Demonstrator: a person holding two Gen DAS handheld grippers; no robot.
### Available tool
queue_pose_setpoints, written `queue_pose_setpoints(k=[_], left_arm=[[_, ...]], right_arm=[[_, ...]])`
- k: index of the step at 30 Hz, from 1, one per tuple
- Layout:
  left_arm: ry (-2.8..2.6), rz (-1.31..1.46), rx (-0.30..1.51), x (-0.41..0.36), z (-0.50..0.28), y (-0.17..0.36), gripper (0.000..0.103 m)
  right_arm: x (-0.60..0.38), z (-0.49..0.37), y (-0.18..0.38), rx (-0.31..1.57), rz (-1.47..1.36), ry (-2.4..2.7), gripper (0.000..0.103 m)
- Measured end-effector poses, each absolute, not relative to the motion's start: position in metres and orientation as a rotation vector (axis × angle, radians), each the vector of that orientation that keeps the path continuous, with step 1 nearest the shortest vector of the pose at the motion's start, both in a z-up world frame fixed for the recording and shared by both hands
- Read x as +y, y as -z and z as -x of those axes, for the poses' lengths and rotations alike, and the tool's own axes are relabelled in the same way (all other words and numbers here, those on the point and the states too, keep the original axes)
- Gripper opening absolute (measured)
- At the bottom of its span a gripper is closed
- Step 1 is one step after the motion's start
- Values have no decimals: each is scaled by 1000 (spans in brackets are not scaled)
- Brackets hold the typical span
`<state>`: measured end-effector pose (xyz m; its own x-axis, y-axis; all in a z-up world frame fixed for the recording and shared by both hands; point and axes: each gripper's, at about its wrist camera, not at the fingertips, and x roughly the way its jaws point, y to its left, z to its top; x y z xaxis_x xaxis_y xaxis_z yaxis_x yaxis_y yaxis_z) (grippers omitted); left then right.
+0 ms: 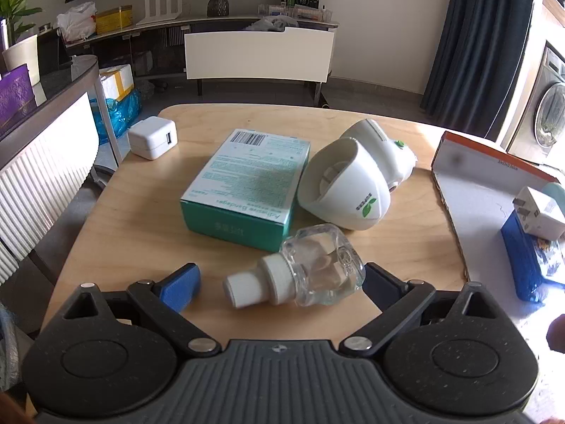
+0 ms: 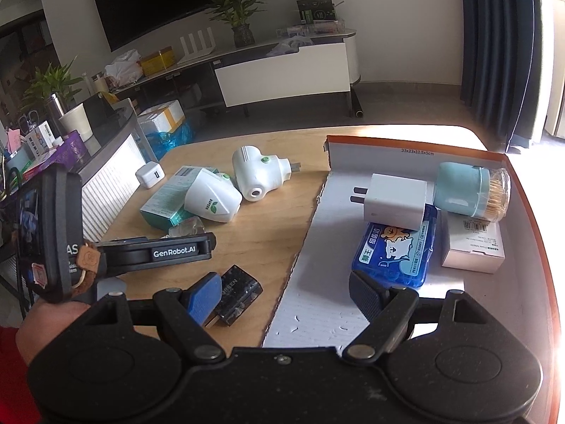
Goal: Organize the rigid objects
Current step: 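Grasp the clear glass bottle with the left tool while the right tool grasps the black UGREEN charger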
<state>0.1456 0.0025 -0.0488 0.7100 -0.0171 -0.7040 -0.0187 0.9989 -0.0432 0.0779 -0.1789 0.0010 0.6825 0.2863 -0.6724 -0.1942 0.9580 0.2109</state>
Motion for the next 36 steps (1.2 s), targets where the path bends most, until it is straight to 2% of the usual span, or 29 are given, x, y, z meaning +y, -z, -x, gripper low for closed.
queue_pose_setpoints(k=[8,27,28,31,33,34,35,36], left_arm=[[-16,38,761,46,-115,50,103],[354,-151,674,28,-169,68,103],[357,-158,667,27,-167,68,101],[365,-150,644,26,-159,67,78],[341,-139,652,26,-155,67,76],[336,-135,650,25,-153,66,71],[335,-134,644,25,-151,66,51],[318,-131,644,24,-150,63,46]], right_arm=[[-178,-79,4,783,-151,-282,95],[-167,-70,0,796,-132,-262,95],[-166,-70,-1,797,-130,-263,95],[-162,-71,-2,794,-120,-265,95],[-162,-71,-2,793,-121,-265,95],[-162,-71,-2,792,-122,-265,95],[-162,-71,-2,791,-123,-266,95],[-162,-71,-1,791,-123,-268,95]])
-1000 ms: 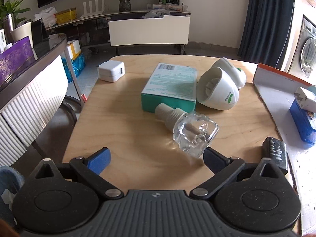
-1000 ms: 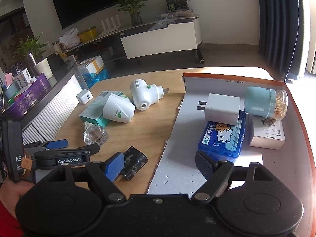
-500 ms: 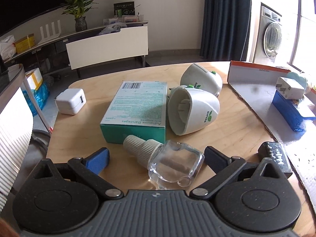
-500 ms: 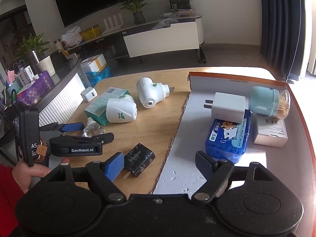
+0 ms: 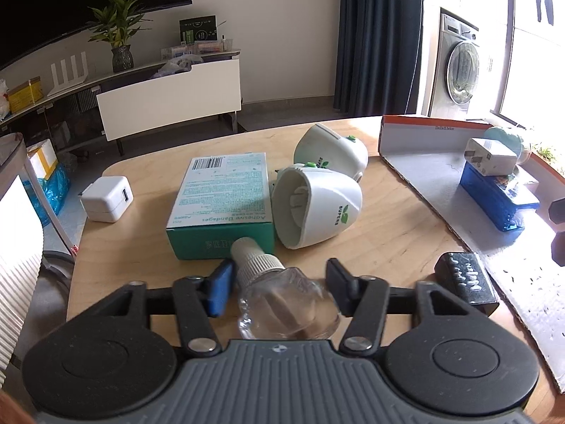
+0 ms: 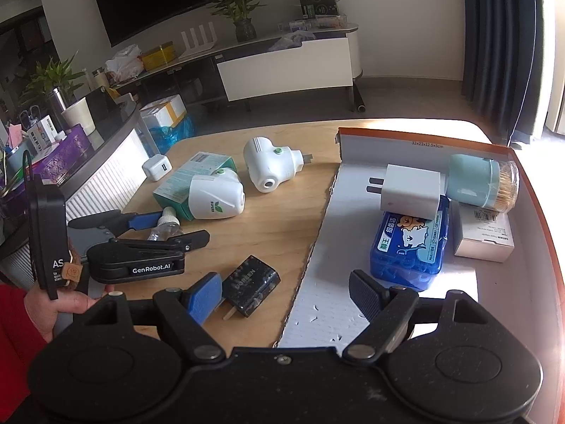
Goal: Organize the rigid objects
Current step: 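Grasp the clear glass bottle with the left tool while the right tool grasps the black UGREEN charger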
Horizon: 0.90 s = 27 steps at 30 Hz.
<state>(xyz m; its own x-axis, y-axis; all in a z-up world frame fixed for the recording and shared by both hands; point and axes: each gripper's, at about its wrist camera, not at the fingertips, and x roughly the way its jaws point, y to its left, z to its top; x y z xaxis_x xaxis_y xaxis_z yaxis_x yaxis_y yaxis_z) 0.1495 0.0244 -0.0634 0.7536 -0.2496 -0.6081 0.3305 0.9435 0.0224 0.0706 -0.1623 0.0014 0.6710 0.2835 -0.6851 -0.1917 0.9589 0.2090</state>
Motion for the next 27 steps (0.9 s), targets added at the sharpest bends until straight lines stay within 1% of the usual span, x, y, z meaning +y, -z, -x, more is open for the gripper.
queue_pose_setpoints(k=[6,7,8,9,10,11,12,13,14,16,27], left_arm=[[278,-80,669,25,-141,59,46],[261,-77,671,25,-139,59,50],[237,-77,679,24,-137,59,71],[210,-79,688,24,-133,59,85],[207,-77,684,24,-128,59,87],[213,-69,685,24,-123,60,81],[206,-85,672,22,-119,60,80],[207,-98,661,20,-117,60,73],[220,-92,653,19,-116,59,61],[203,-79,646,19,-118,58,50],[156,30,639,26,-97,43,50]], right_arm=[[-162,-69,0,801,-122,-277,95],[-162,-69,0,800,-121,-278,95],[-162,-69,0,799,-123,-277,95],[-162,-68,-1,796,-125,-277,95],[-163,-68,-1,795,-127,-278,95],[-163,-68,-2,794,-126,-278,95],[-163,-68,-2,793,-126,-279,95],[-163,-68,-1,794,-127,-279,95],[-163,-68,0,797,-129,-278,95],[-160,-67,1,803,-127,-283,95],[-132,-80,16,857,-35,-385,96]])
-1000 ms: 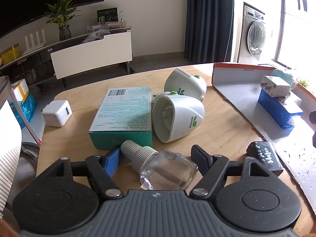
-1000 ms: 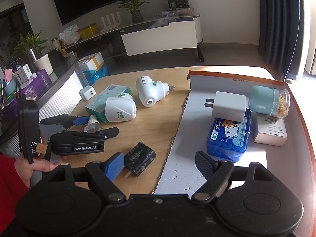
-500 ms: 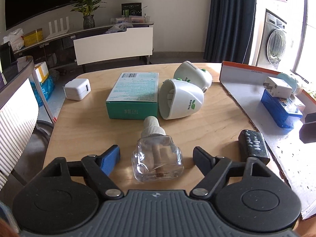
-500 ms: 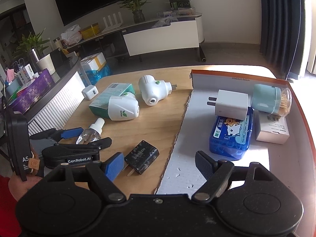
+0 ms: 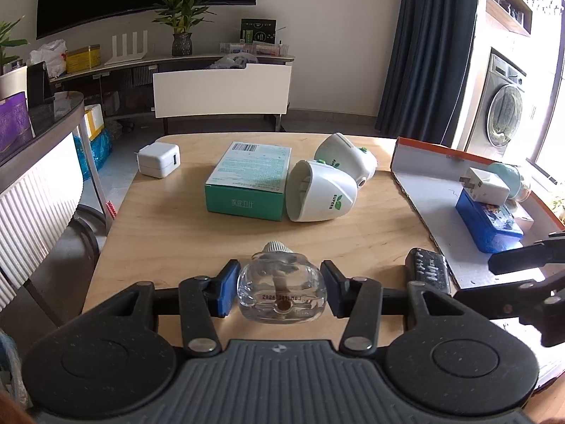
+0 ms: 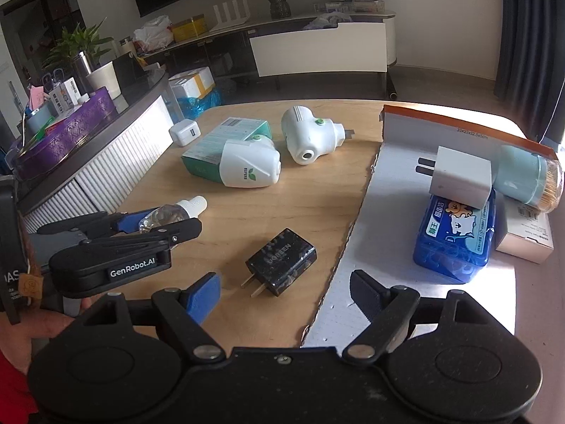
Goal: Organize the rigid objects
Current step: 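Grasp the clear glass bottle with the left tool while the right tool grasps the black UGREEN charger, then lift the glass bottle and black charger and carry both toward the tray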
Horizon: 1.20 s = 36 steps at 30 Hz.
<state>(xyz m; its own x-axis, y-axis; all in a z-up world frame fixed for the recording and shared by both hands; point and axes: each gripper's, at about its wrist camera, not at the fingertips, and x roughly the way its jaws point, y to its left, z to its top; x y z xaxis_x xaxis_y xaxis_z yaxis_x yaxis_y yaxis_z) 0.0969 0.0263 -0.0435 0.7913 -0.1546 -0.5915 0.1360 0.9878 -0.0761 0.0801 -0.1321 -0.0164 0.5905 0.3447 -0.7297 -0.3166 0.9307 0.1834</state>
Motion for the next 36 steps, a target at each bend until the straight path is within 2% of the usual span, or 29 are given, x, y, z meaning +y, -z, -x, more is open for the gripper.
queue_pose_setpoints(k=[11,13,14,19,36], left_arm=[[127,86,617,35,-86,33,50],[124,88,618,35,-86,33,50],[121,90,617,35,-87,33,50],[109,112,621,38,-84,30,50],[20,134,629,34,-67,1,50]], right_arm=[[-92,-121,38,958,92,-349,93],[-87,-121,37,929,126,-336,71],[-88,-120,37,933,114,-343,68],[-95,-108,35,889,58,-346,67],[-106,-63,-22,733,4,-380,67]])
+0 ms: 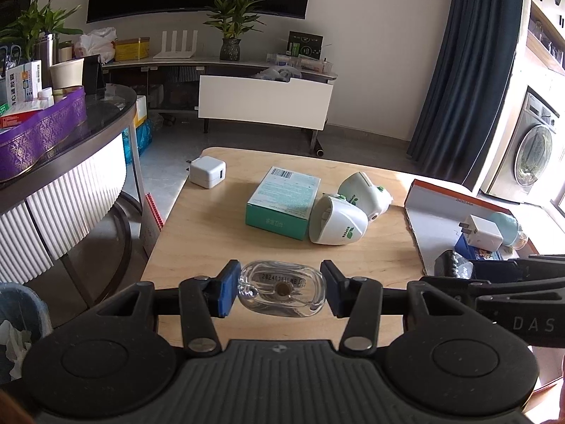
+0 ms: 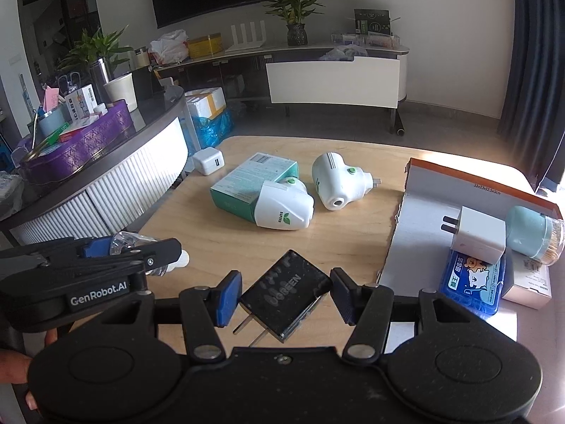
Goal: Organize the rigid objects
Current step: 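Lift the glass bottle and black charger and carry both toward the tray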
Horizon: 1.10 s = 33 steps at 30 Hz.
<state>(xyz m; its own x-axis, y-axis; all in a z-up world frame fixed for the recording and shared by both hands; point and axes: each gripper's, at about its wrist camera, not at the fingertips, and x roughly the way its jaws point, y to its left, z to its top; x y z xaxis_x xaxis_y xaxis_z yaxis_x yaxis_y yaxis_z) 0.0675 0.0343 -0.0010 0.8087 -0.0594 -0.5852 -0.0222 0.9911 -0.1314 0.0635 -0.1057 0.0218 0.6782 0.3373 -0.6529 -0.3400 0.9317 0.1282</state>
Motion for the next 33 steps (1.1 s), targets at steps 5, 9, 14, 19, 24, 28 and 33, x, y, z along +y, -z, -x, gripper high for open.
queue_pose_setpoints(k=[5,9,14,19,24,28,33], left_arm=[[18,132,622,28,-60,-6,50],[23,125,614,22,-52,-10,50],[29,122,608,16,-42,-13,50],[33,121,602,10,-35,-16,50],[35,121,599,5,-30,-19,50],[36,107,585,-1,-25,-22,50],[51,99,580,-9,-20,-24,50]], right_arm=[[-112,-50,-30,710,-10,-375,67],[-118,-38,-34,691,-25,-374,67],[-124,-25,-36,675,-37,-369,67],[-133,-12,-39,657,-51,-359,67],[-141,-3,-41,640,-65,-345,67],[-148,3,-43,630,-74,-337,67],[-157,12,-45,610,-83,-322,67]])
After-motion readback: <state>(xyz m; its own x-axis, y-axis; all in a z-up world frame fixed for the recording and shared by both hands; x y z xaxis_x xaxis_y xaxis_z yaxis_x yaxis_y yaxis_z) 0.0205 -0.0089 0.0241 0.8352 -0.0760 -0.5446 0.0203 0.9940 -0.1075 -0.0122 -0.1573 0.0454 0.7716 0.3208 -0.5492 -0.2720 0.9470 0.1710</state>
